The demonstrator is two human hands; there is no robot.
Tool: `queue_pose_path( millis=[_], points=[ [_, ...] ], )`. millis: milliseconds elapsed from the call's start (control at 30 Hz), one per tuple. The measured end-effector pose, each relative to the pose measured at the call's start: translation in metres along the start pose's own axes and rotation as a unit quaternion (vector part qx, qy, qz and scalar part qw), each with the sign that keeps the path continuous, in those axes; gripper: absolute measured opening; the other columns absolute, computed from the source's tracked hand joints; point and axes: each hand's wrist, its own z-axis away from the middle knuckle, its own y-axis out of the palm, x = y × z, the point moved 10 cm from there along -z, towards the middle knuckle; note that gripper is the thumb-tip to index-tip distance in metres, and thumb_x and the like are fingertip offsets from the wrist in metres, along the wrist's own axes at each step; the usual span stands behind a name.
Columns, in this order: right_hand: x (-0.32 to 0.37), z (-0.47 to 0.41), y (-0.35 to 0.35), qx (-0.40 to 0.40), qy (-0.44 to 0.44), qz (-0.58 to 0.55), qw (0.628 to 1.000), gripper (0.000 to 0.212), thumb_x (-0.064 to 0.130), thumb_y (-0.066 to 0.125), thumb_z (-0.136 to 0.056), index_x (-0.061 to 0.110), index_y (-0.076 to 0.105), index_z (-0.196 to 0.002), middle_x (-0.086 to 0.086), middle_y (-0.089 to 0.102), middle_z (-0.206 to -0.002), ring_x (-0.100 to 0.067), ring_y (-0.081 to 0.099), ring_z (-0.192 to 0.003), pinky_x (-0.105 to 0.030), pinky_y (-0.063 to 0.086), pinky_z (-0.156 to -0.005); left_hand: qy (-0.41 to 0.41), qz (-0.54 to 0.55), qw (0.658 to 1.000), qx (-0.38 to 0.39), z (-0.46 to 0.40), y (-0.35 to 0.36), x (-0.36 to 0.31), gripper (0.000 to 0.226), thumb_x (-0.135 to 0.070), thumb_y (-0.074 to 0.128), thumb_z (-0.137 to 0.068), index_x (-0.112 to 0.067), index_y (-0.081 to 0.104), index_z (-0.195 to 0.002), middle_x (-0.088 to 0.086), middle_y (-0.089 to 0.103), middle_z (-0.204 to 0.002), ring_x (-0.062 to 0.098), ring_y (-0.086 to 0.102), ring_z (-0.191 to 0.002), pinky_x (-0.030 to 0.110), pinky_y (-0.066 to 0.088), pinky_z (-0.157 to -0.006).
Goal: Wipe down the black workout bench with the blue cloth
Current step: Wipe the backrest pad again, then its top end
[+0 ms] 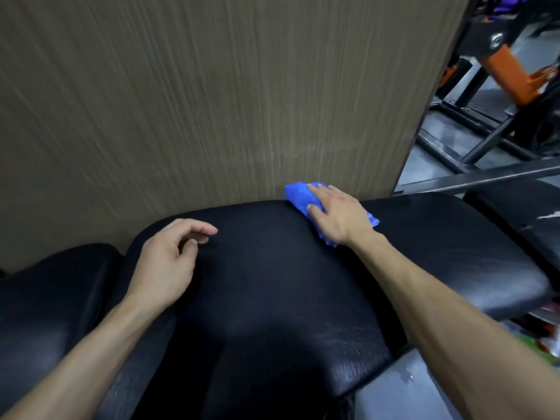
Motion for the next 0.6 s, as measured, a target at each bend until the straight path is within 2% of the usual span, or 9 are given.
queue_pose_path(
  millis=[67, 133, 233, 267, 333, 433, 467, 533, 600],
  points=[
    [0.035, 0.000, 0.009, 0.003, -0.041, 0.042, 0.998, 0.062, 0.045, 0.030, -0.098, 0.025, 0.025, -0.156, -0.004, 0.029, -0.162, -0.023, 0.026, -0.149, -0.040, 0.019, -0.120, 0.001, 0.006, 1.000, -0.009, 0.002, -0.001, 0.001, 0.050, 0.013, 0.047, -0.090, -0.031, 0.071, -0.097, -0.012, 0.071, -0.107, 0.005, 0.069, -0.098, 0.040, 0.055, -0.094],
    [0.097, 0.046, 0.021, 0.023, -0.177, 0.005, 0.984, 0.061, 0.044, 0.035, -0.099, 0.028, 0.025, -0.156, -0.004, 0.026, -0.163, -0.023, 0.021, -0.151, -0.040, 0.012, -0.122, 0.003, 0.012, 1.000, -0.009, 0.000, 0.006, -0.008, 0.052, 0.015, 0.046, -0.088, -0.029, 0.072, -0.095, -0.009, 0.072, -0.105, 0.004, 0.069, -0.096, 0.043, 0.056, -0.093],
    [0.112, 0.106, 0.019, 0.042, -0.291, -0.050, 0.954, 0.057, 0.038, 0.044, -0.100, 0.030, 0.031, -0.154, 0.001, 0.030, -0.162, -0.017, 0.022, -0.150, -0.035, 0.010, -0.122, 0.022, 0.014, 1.000, 0.004, -0.010, 0.028, -0.033, 0.053, 0.017, 0.046, -0.085, -0.028, 0.072, -0.093, -0.010, 0.072, -0.101, 0.001, 0.068, -0.094, 0.028, 0.054, -0.092],
    [0.087, 0.103, 0.010, 0.039, -0.273, -0.057, 0.960, 0.056, 0.037, 0.046, -0.099, 0.027, 0.035, -0.153, 0.000, 0.033, -0.160, -0.017, 0.025, -0.149, -0.034, 0.013, -0.122, 0.033, 0.011, 0.999, 0.018, -0.012, 0.039, -0.045, 0.053, 0.017, 0.047, -0.085, -0.029, 0.072, -0.093, -0.012, 0.071, -0.101, -0.001, 0.067, -0.095, 0.020, 0.051, -0.091],
    [0.001, 0.074, -0.012, 0.003, -0.149, -0.064, 0.987, 0.058, 0.037, 0.045, -0.095, 0.019, 0.043, -0.150, -0.005, 0.042, -0.156, -0.020, 0.034, -0.146, -0.036, 0.023, -0.121, 0.056, 0.012, 0.997, 0.048, -0.011, 0.058, -0.066, 0.051, 0.015, 0.048, -0.087, -0.029, 0.073, -0.094, -0.014, 0.070, -0.103, -0.001, 0.065, -0.099, 0.006, 0.043, -0.088],
    [-0.153, 0.060, -0.064, -0.073, 0.111, -0.017, 0.991, 0.067, 0.040, 0.033, -0.088, 0.013, 0.043, -0.149, -0.013, 0.045, -0.152, -0.027, 0.039, -0.142, -0.036, 0.028, -0.115, 0.086, 0.020, 0.991, 0.096, -0.004, 0.086, -0.088, 0.050, 0.012, 0.048, -0.092, -0.031, 0.073, -0.094, -0.015, 0.070, -0.106, 0.001, 0.064, -0.104, 0.006, 0.041, -0.091],
    [-0.184, 0.066, -0.073, -0.076, 0.159, 0.000, 0.984, 0.068, 0.041, 0.032, -0.089, 0.012, 0.042, -0.149, -0.014, 0.042, -0.154, -0.027, 0.037, -0.143, -0.036, 0.027, -0.115, 0.095, 0.025, 0.989, 0.112, -0.002, 0.097, -0.093, 0.050, 0.012, 0.048, -0.092, -0.031, 0.073, -0.094, -0.016, 0.070, -0.107, 0.002, 0.064, -0.105, 0.010, 0.043, -0.093],
    [-0.199, 0.082, -0.074, -0.065, 0.151, 0.015, 0.986, 0.065, 0.041, 0.035, -0.093, 0.011, 0.039, -0.151, -0.013, 0.037, -0.157, -0.026, 0.031, -0.147, -0.038, 0.025, -0.117, 0.111, 0.034, 0.983, 0.141, 0.000, 0.118, -0.101, 0.051, 0.013, 0.047, -0.092, -0.031, 0.073, -0.093, -0.015, 0.070, -0.107, 0.004, 0.065, -0.106, 0.016, 0.046, -0.096],
    [-0.186, 0.106, -0.065, -0.048, 0.083, 0.031, 0.995, 0.067, 0.046, 0.034, -0.093, 0.013, 0.039, -0.151, -0.013, 0.036, -0.158, -0.026, 0.030, -0.148, -0.042, 0.025, -0.119, 0.128, 0.029, 0.979, 0.158, -0.002, 0.138, -0.112, 0.050, 0.013, 0.049, -0.092, -0.031, 0.073, -0.093, -0.015, 0.070, -0.105, 0.004, 0.066, -0.105, 0.015, 0.046, -0.094]
  ],
)
